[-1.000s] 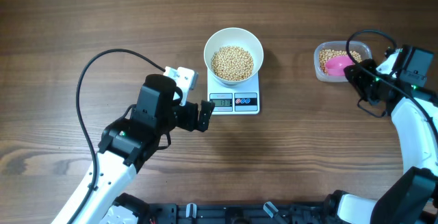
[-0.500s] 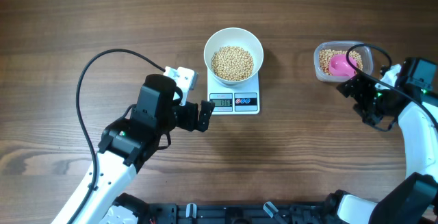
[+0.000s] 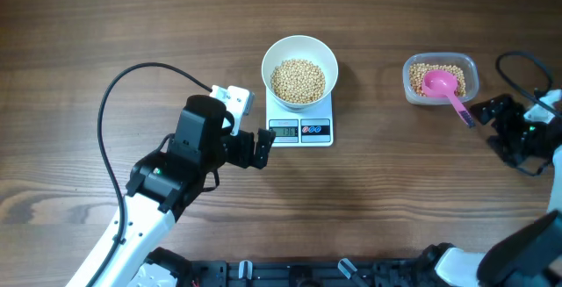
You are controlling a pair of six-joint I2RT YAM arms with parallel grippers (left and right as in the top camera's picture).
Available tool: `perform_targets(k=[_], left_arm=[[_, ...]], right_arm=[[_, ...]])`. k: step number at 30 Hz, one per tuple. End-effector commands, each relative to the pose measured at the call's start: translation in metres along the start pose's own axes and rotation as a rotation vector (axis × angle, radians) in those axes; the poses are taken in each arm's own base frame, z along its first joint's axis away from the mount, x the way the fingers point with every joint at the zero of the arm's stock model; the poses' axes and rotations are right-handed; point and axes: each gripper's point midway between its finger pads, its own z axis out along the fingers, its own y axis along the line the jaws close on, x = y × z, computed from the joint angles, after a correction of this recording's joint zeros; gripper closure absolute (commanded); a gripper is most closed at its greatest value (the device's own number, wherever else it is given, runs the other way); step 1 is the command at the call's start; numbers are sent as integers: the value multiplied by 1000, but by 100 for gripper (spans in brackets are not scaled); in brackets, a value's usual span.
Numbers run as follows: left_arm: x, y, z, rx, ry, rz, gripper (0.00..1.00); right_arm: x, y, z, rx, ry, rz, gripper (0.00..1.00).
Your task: Scoop item into bowl and weigh 150g on scale
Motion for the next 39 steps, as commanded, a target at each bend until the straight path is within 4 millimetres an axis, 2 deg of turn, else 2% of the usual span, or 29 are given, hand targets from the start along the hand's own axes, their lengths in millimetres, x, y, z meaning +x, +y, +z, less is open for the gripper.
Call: perform_targets(k=[1, 3, 7, 8, 10, 13, 20, 22, 25, 31, 33, 39], left_arm=[[-1, -2, -2, 7, -10, 15, 0], [-1, -2, -2, 7, -10, 15, 0], [-1, -2, -2, 7, -10, 15, 0], [-1, -2, -2, 7, -10, 15, 0], [-1, -2, -2, 7, -10, 15, 0], [-1, -2, -2, 7, -10, 15, 0], [-1, -2, -2, 7, -10, 15, 0], [-1, -2, -2, 7, -10, 15, 0], [-1, -2, -2, 7, -10, 15, 0], [-1, -2, -2, 7, -10, 15, 0], [-1, -2, -2, 7, -10, 15, 0], [-1, -2, -2, 7, -10, 15, 0]], right_arm=[[17, 13, 23, -184, 127, 37, 7], [11, 16, 26, -247, 126, 54, 7], [-3, 5, 20, -275, 77, 91, 8], [-5, 4, 18, -282, 67, 96, 11], [-10, 0, 15, -286, 47, 100, 31], [-9, 7, 13, -325, 50, 98, 40], [-9, 9, 13, -341, 59, 128, 39], [-10, 10, 13, -347, 60, 153, 34], [-11, 10, 13, -347, 57, 163, 34], [3, -1, 29, -345, 73, 233, 35], [6, 3, 33, -402, 67, 230, 39], [-12, 9, 31, -458, 6, 226, 39]])
